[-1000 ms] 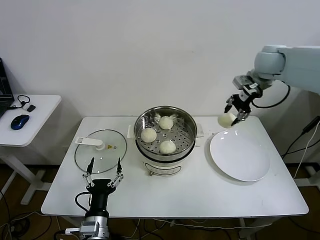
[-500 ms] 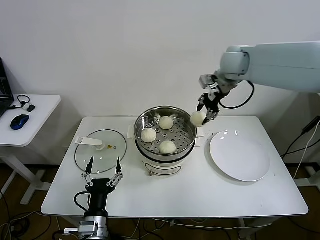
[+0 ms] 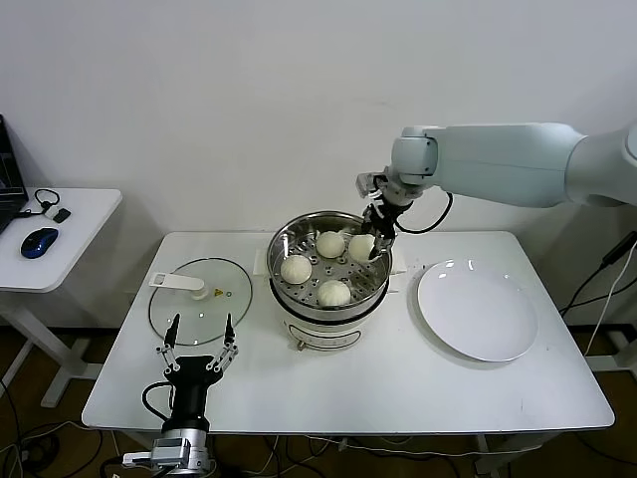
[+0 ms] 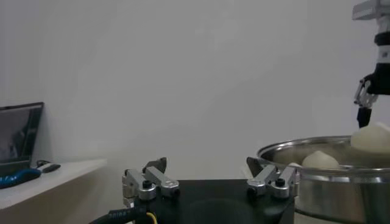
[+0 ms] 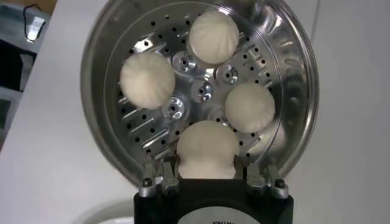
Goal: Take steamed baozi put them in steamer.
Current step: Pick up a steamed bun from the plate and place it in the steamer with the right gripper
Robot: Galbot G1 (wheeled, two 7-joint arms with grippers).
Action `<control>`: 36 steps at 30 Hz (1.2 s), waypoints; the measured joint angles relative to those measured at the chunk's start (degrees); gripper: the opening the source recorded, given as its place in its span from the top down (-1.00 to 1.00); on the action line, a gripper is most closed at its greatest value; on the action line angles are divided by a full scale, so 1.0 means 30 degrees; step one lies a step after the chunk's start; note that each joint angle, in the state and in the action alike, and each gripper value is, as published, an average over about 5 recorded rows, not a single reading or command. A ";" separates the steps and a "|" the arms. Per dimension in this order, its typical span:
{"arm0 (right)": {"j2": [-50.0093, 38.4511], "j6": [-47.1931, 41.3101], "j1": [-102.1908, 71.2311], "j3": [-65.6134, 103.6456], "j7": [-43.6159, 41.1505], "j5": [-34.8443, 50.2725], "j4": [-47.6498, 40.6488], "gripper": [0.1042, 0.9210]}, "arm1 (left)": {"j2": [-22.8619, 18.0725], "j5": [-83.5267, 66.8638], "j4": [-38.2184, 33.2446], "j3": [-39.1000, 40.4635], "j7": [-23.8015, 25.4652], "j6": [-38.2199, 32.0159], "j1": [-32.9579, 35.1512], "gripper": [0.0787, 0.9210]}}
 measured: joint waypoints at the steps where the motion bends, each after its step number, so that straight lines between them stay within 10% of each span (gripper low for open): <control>1: 0.0080 -0.0035 -0.0192 0.0071 0.0013 -0.0032 -0.0146 -0.24 | 0.0000 -0.0024 0.0020 -0.0039 0.0000 0.0004 -0.0025 -0.77; 36: -0.0614 -0.0901 -0.0191 0.0936 0.0455 0.0490 -0.0412 -0.76 | 0.0000 -0.0139 -0.0277 -0.0106 -0.0006 0.0060 0.0046 -0.77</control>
